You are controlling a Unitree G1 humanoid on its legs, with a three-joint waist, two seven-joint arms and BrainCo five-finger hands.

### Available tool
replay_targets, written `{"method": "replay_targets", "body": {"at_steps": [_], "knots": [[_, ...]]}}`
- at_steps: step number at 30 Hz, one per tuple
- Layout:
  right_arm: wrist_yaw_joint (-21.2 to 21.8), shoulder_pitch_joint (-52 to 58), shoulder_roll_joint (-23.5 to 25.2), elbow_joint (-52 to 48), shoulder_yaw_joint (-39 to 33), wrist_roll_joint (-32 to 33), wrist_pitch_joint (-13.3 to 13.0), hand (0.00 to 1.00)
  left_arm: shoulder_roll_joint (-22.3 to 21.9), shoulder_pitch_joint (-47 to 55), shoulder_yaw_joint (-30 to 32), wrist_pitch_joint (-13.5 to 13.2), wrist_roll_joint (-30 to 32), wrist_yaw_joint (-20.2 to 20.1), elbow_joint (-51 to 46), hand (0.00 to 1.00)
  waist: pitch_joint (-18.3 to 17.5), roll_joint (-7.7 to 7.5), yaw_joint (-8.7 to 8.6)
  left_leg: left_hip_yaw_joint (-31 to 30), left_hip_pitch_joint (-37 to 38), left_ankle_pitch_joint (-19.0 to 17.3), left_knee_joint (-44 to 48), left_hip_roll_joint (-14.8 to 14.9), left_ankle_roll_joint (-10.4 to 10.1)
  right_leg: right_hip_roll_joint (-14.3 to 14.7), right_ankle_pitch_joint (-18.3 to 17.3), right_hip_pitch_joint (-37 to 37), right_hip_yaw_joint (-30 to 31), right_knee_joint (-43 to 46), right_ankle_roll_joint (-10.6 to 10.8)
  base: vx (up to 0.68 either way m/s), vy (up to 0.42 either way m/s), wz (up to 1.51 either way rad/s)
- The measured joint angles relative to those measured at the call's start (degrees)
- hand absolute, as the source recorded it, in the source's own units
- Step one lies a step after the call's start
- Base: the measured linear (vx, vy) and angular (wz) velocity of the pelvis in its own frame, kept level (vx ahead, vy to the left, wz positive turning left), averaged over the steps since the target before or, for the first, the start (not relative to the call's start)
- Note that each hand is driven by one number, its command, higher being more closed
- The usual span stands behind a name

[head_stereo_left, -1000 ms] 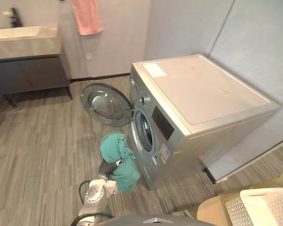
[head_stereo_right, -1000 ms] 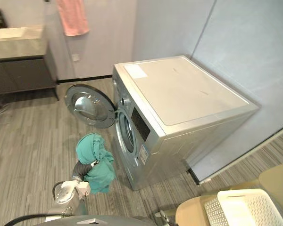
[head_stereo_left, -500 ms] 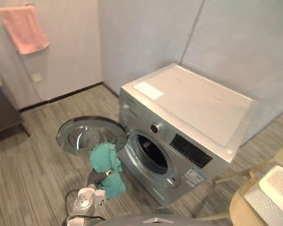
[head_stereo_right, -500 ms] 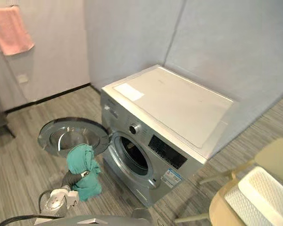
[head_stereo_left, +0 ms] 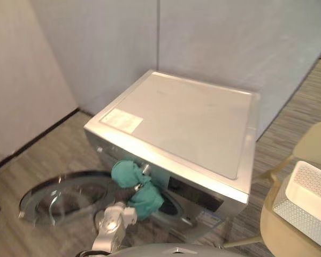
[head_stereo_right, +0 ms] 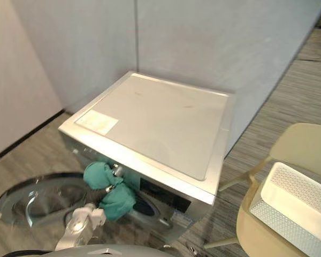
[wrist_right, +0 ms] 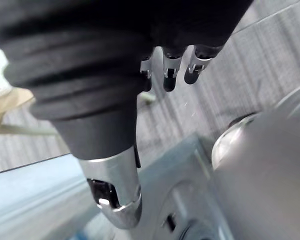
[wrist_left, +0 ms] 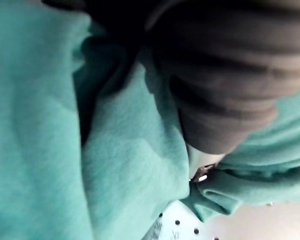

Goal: Pick up the laundry basket with both hands and put the clothes into the washing machine.

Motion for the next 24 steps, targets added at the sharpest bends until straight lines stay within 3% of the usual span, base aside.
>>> {"method": "replay_targets", "body": {"at_steps": [3,5,6,7,8,11,15,19,20,23,24], "knots": [[-0.74,-3.59,-0.21,-0.29,5.05,-1.64,-0.09,0.00,1.32,2.34,1.69,0.01,-0.22,0.10,0.01,1.00,0.24,-1.06,0.93,-2.89,-4.46,-1.86,-10.05,-0.59,0.78,-0.26,2.35,0.14,6.10,-2.13,2.40,0.20,0.202,-1.23],[-0.83,-4.59,-0.05,0.01,6.94,-2.13,-0.26,0.00,1.63,5.33,3.24,0.10,-0.64,0.56,0.48,1.00,0.15,-1.83,1.67,-6.49,0.31,-2.45,-33.83,-3.15,0.08,-1.61,3.84,-0.16,11.98,-3.16,4.69,0.26,0.316,-1.30],[-0.80,-4.36,-0.21,0.03,6.96,-2.13,-0.38,0.00,1.42,5.93,3.73,0.10,-0.64,0.59,0.84,1.00,-0.02,-1.46,1.61,-9.18,2.10,-0.94,-40.82,-4.09,-0.24,-1.70,4.01,-0.46,13.12,-3.11,5.46,0.28,0.434,-1.17],[-0.66,-3.71,-0.97,-0.02,6.92,-2.25,-1.00,0.00,1.08,6.24,3.89,0.09,-0.64,0.67,1.64,1.00,-0.90,0.33,1.69,-12.76,4.48,2.60,-49.04,-4.72,-4.09,-1.41,3.68,-1.72,15.31,-2.46,7.18,0.25,0.432,-0.72],[-0.57,-3.20,-1.09,0.12,6.96,-2.25,-1.11,0.00,1.96,5.98,3.60,0.10,-0.62,0.71,3.66,1.00,-0.76,-0.95,0.28,-12.40,5.87,1.53,-52.16,-5.86,-7.64,-2.72,4.18,-1.85,16.14,-3.13,8.90,0.18,0.348,-0.49],[0.69,-0.87,1.39,1.04,6.92,-4.18,-1.12,0.00,6.06,5.59,3.00,0.10,-0.61,0.64,4.64,1.00,-0.81,-4.74,-0.40,-8.94,6.16,1.78,-53.12,-10.14,-6.05,-7.59,6.85,-2.33,17.48,-5.64,11.78,0.09,0.283,-0.30],[0.84,-0.12,0.79,2.53,4.11,-4.31,-1.35,0.00,7.55,4.23,0.13,0.09,-0.61,-0.65,4.80,1.00,-0.15,-4.34,-1.35,-8.25,5.44,2.06,-53.06,-13.40,-3.63,-10.89,8.73,-2.13,17.32,-7.92,13.06,-0.06,0.184,-0.01],[0.87,-0.82,-0.20,1.95,3.58,-4.30,-2.05,0.00,7.20,0.47,-1.13,-0.11,-0.70,-1.52,4.37,1.00,2.51,-3.13,-1.19,-6.51,0.14,1.43,-49.82,-12.75,-2.95,-10.98,8.76,-6.58,17.11,-6.20,13.51,-0.19,0.082,-0.02],[0.86,-1.11,-0.62,1.93,3.61,-4.31,-2.10,0.00,6.87,-0.25,-1.27,-0.16,-0.77,-1.55,3.93,1.00,2.95,-3.46,-1.17,-5.87,-0.99,1.43,-48.87,-12.20,-2.94,-10.83,8.75,-7.55,16.97,-5.41,13.49,-0.23,0.041,0.21],[0.77,-3.20,-1.83,1.07,4.74,-4.27,-2.15,0.00,6.28,-3.56,-2.26,-1.30,-1.80,-1.52,0.00,1.00,8.71,-3.02,-0.90,-5.43,-7.22,1.38,-44.63,-10.63,-2.87,-10.52,7.60,-13.26,16.09,0.02,13.64,-0.25,0.033,0.20],[0.72,-3.75,-1.83,-0.11,5.96,-4.27,-2.13,0.00,6.23,-5.20,-2.63,-1.53,-1.86,-1.46,-1.06,1.00,11.02,-4.07,-0.55,-5.09,-9.91,1.39,-43.76,-10.22,-2.88,-10.63,6.95,-16.46,16.10,2.73,13.49,-0.20,0.003,0.14]]}}
